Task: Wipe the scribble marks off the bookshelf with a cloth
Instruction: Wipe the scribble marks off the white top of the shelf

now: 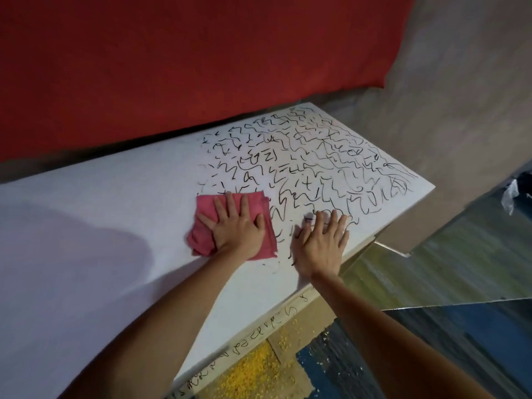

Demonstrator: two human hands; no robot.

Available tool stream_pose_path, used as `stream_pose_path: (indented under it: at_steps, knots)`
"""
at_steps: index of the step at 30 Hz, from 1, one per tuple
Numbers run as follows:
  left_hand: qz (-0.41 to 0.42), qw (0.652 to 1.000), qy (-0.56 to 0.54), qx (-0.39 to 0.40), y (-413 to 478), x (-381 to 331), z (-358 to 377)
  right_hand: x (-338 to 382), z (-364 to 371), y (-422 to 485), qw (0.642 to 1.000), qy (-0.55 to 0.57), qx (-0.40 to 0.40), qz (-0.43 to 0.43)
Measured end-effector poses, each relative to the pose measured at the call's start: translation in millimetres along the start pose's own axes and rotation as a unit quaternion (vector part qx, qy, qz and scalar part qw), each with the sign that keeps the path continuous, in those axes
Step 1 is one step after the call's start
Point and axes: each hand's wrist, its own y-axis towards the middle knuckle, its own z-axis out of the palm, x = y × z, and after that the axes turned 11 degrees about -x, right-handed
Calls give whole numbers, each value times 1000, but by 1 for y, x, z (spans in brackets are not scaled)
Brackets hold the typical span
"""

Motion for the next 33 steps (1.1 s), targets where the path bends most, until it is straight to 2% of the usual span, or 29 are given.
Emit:
stream_pose_path:
  at_steps: [4,7,11,16,21,24,29,31,33]
  knots:
    - [-41,999,-8,-9,-10,-26,3,-2,4,5,1000,-12,11,8]
    - [6,1000,-4,-6,-55,-28,3,-3,1,4,999,-8,31,-6]
    - [57,998,14,-18,-84,14,-1,-4,-5,2,997,-36,63,-29]
    - [-36,999,25,-28,-8,57,-5,-3,-5,3,994,-60,84,-34]
    - [-93,996,-1,-9,45,37,-1,-3,-2,6,994,-71,80,-29]
    - [-49,999,4,-6,18,21,-2,-3,-3,5,993,-74,85,-26]
    - [118,993,0,-26,-59,48,0,-1,-6,4,993,-72,92,-29]
    - [125,991,-4,-48,-53,72,-3,-1,-6,3,993,-74,93,-28]
    - [91,995,13,-27,-31,87,-9,-1,-6,3,993,-69,90,-27]
